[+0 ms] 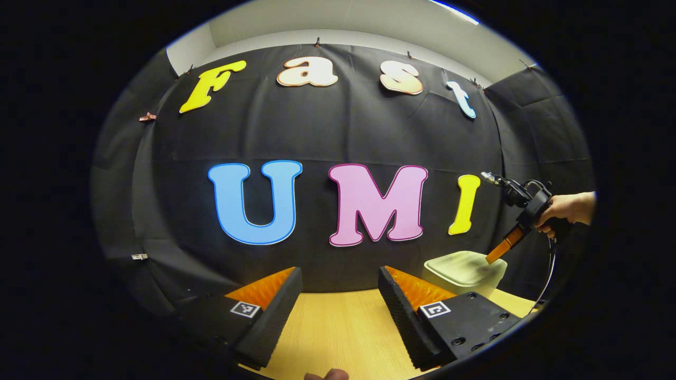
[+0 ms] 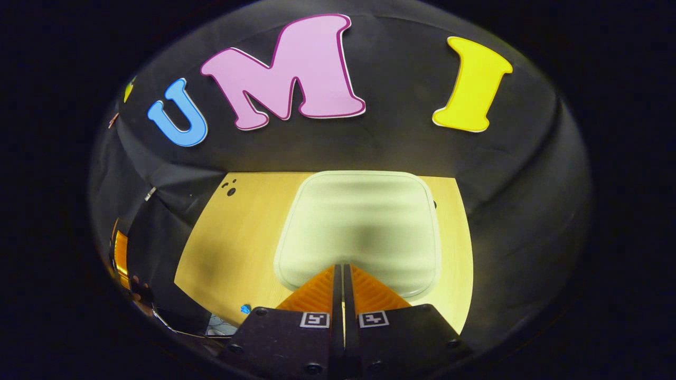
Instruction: Press the lid of the desktop garbage bin to open it, pick up the crumpled paper on the desktop and throw it into the bin, then pick up the pop can on the desktop and drop it into the bin, and finally close the garbage bin lid.
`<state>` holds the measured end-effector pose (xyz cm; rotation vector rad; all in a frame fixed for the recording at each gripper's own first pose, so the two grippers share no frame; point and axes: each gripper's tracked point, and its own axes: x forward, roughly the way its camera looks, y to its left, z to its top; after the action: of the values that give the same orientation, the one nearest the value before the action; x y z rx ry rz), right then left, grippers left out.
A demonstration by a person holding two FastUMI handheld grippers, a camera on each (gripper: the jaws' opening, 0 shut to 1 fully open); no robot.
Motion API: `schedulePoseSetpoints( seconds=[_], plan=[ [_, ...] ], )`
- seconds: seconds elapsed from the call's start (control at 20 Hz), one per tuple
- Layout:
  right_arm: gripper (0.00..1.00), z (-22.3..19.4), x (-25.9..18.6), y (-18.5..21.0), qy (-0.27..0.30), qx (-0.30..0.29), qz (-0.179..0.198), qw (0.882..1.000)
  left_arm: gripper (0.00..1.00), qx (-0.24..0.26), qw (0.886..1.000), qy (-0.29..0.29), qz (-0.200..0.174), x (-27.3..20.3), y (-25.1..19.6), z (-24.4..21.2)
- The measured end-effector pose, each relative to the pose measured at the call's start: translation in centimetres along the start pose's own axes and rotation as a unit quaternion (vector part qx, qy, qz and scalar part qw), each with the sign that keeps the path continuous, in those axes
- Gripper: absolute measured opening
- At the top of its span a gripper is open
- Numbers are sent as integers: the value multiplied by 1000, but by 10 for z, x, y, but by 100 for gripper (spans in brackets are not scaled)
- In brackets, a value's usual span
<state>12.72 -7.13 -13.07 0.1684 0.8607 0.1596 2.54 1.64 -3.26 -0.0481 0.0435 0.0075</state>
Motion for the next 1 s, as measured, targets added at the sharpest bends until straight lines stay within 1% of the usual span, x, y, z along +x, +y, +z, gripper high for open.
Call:
schedulePoseSetpoints(
  seconds=[0.1, 0.2, 0.35, 0.65, 0.85, 1.0],
  plan=[
    [6, 0, 7, -1, 14, 6, 2, 1000, 94, 0, 1000, -2, -1, 2, 1, -1],
    [6, -3, 13, -9, 32, -2, -7, 999, 94, -4, 1000, -2, -2, 4, 0, -1],
    [5, -8, 18, -9, 55, -9, -9, 998, 94, -10, 1000, -1, -3, 4, 1, -2],
    [6, -12, 19, -10, 86, -9, 3, 996, 94, -12, 1000, 2, -1, 6, 2, -5],
    [6, -14, 22, -11, 98, -19, 2, 995, 94, -13, 1000, 4, 4, 4, 0, -7],
    [6, -10, 20, -10, 88, -30, -4, 996, 94, -14, 1000, 3, 3, 2, -3, -5]
  ],
)
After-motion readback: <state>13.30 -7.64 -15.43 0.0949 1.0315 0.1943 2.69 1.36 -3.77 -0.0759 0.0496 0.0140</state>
